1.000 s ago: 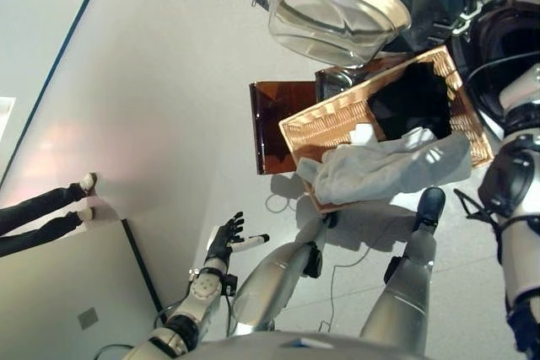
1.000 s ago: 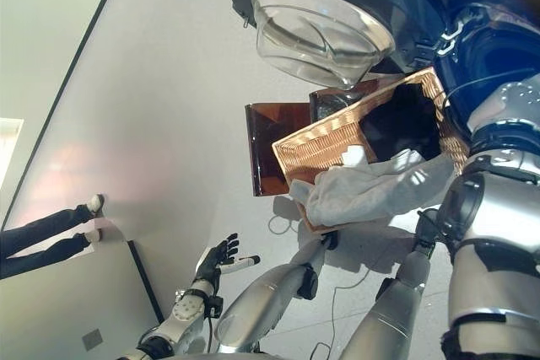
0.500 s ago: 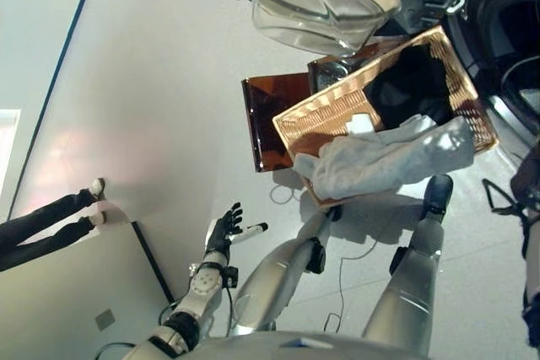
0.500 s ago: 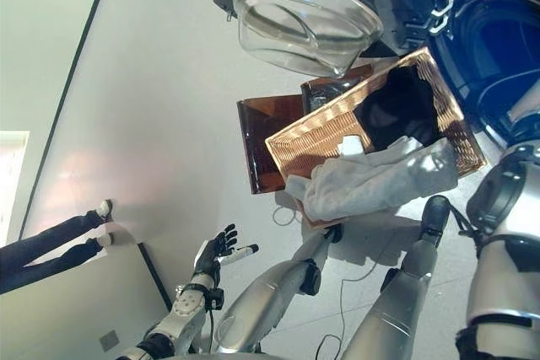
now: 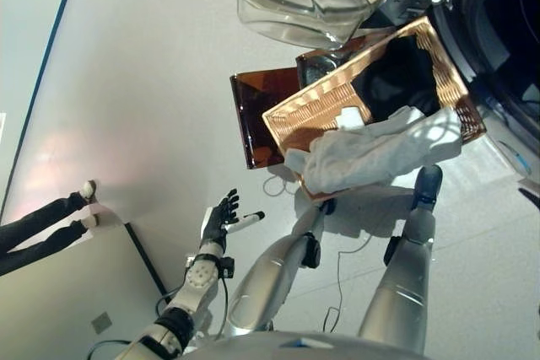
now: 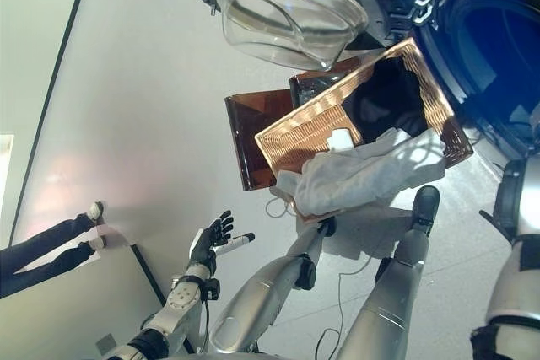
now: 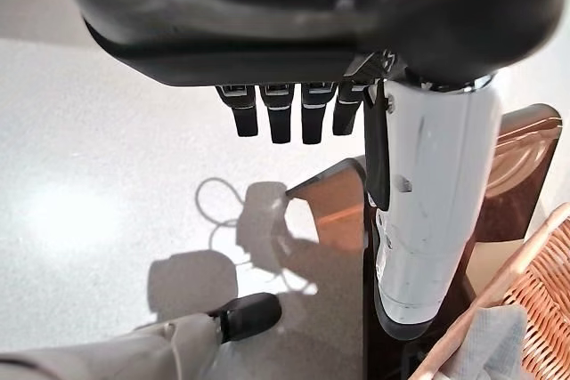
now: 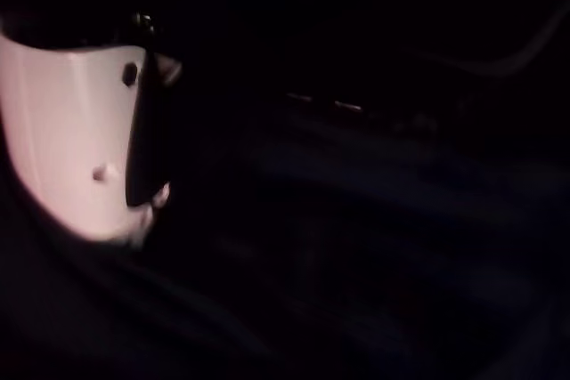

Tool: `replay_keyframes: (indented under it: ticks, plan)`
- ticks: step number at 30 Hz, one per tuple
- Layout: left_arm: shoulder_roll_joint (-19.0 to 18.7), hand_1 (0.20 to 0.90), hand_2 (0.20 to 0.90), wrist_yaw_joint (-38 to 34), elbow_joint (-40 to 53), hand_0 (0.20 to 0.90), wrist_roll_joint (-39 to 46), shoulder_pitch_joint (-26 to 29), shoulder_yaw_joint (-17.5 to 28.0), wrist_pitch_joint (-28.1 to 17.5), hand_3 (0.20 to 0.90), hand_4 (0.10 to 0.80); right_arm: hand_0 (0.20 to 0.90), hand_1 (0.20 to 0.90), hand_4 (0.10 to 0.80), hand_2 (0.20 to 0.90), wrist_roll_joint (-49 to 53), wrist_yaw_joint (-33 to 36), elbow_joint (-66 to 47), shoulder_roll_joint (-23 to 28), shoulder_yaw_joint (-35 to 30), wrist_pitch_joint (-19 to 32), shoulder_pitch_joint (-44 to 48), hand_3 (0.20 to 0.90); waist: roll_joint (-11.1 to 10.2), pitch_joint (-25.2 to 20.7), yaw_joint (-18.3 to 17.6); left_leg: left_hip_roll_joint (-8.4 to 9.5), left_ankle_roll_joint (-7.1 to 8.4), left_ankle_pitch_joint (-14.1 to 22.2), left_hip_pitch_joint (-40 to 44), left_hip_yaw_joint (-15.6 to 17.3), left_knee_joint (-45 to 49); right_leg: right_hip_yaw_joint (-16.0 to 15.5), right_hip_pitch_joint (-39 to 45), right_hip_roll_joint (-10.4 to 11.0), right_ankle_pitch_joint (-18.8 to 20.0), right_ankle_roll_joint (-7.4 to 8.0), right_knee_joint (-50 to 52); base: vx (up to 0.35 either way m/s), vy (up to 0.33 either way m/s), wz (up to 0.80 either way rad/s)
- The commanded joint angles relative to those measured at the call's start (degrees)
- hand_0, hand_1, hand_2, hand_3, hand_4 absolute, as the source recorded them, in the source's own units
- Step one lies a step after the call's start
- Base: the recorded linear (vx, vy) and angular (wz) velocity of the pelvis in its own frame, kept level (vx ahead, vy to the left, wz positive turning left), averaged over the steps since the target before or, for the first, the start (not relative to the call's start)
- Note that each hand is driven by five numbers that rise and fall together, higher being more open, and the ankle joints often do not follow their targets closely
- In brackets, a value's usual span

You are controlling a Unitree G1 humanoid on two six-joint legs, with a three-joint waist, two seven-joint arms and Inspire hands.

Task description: Pick up the clothes and place them into the washing machine

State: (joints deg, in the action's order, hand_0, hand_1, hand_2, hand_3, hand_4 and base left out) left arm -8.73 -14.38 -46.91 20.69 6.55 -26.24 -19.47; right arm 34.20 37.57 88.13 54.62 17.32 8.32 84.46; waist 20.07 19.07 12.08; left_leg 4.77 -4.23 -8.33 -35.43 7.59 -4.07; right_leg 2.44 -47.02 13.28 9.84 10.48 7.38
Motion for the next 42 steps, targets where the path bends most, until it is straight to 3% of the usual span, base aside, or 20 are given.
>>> replay_keyframes:
  ticks: [1, 7, 10, 27, 31, 42]
  plan:
    - [-5.48, 0.9, 0.9, -3.41, -0.56, 0.9, -0.24, -1.54, 1.24, -1.08, 0.9, 0.8, 0.9, 0.9, 0.8, 0.9, -12.63, 5.59, -4.69, 7.44, 15.19, -1.6, 13.35, 0.9, 0.65, -0.47, 1.35, -1.12, 7.74, 0.34, 0.02, 0.34, -0.93, -1.85, -0.84, -4.72, -2.46, -3.28, 4.38, -0.031, 0.0, -0.01]
    - [-4.44, 0.9, 0.9, -4.11, -1.06, 0.9, 0.66, -0.28, 2.77, -0.91, 0.9, 0.8, 0.9, 0.9, 0.8, 0.9, -34.45, 10.99, -4.55, 8.39, 24.06, -13.25, 14.34, 0.9, -0.27, -0.16, 0.87, -1.2, 7.94, -0.21, -0.86, -0.1, -0.93, -2.34, -0.88, -5.13, -1.74, -3.5, 3.72, -0.027, -0.003, -0.01]
    - [-3.77, 0.9, 0.9, -4.82, -1.54, 0.9, 0.66, 0.35, 3.48, -0.94, 0.9, 0.8, 0.9, 0.9, 0.8, 0.9, -39.67, 13.14, -5.45, 8.94, 24.89, -16.53, 13.7, 0.9, -0.55, -0.36, 0.9, -1.21, 8.09, -0.42, -0.99, -0.33, -0.93, -2.42, -0.62, -5.14, -1.49, -3.53, 3.29, 0.0, 0.0, 0.0]
    - [-1.12, 0.9, 0.9, -7.92, -3.26, 0.9, -0.13, 4.5, 3.92, -1.74, 0.9, 0.8, 0.9, 0.9, 0.8, 0.9, -49.44, 22.13, -10.2, 6.09, 16.51, -23.84, 0.95, 0.9, -0.66, 0.12, 2.4, -1.11, 8.6, -0.95, -1.58, -1.37, -0.93, -2.75, 0.02, -4.88, -1.15, -3.54, 1.95, -0.007, 0.003, 0.03]
    - [-0.69, 0.9, 0.9, -7.87, -4.03, 0.9, -0.38, 4.96, 4.95, -2.3, 0.9, 0.8, 0.9, 0.9, 0.8, 0.9, -57.57, 19.67, -10.56, 5.77, 19.29, -28.1, -1.68, 0.9, -1.37, 0.5, 2.0, -1.26, 8.65, -0.96, -1.55, -1.44, -0.93, -3.1, 0.37, -4.89, -0.95, -3.57, 1.72, 0.0, 0.0, 0.0]
    - [0.55, 0.9, 0.9, -8.88, -8.22, 0.9, -2.14, 5.8, 6.32, -2.27, 0.9, 0.8, 0.9, 0.9, 0.8, 0.9, -66.24, 19.67, -13.88, 1.73, 16.89, -30.7, -14.08, 0.9, -4.7, 0.45, 0.62, -1.44, 8.47, -0.82, 0.8, -2.3, -0.93, -4.5, 4.86, -4.96, -0.63, -3.63, 0.79, 0.01, 0.0, 0.07]
